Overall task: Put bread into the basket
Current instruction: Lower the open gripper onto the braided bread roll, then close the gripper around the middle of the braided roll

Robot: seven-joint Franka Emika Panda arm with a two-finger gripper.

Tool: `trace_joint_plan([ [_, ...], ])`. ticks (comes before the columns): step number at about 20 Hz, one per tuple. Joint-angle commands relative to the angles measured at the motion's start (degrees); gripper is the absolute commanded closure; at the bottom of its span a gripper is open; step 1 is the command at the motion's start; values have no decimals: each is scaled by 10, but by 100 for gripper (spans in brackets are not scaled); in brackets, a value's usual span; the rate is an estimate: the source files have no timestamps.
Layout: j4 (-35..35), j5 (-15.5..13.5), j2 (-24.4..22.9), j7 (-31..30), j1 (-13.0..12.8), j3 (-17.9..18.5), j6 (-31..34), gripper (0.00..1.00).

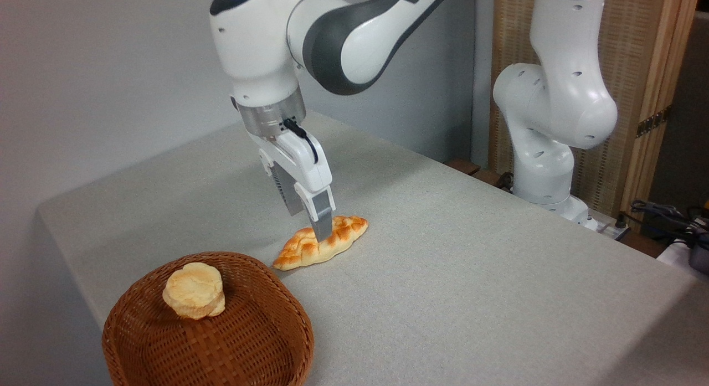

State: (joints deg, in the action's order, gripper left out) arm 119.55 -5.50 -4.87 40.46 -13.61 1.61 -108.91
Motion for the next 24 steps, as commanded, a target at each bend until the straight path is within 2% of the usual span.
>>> trace_joint_plan([
  [1,31,7,-9,10,-24,3,-20,0],
  [6,38,11,10,20,-24,4,-46,0],
  [9,45,43,25,20,-19,5,-71,0],
  [18,43,43,33,14,-25,3,-74,0],
  [19,42,43,33,14,-26,3,-74,7],
  [20,42,43,32,14,-26,2,-73,20],
  [21,42,43,32,15,-26,2,-73,41],
  [22,42,43,32,16,-26,2,-72,55],
  [23,42,43,31,17,-26,2,-71,60],
  [24,42,43,31,18,-26,2,-71,61],
])
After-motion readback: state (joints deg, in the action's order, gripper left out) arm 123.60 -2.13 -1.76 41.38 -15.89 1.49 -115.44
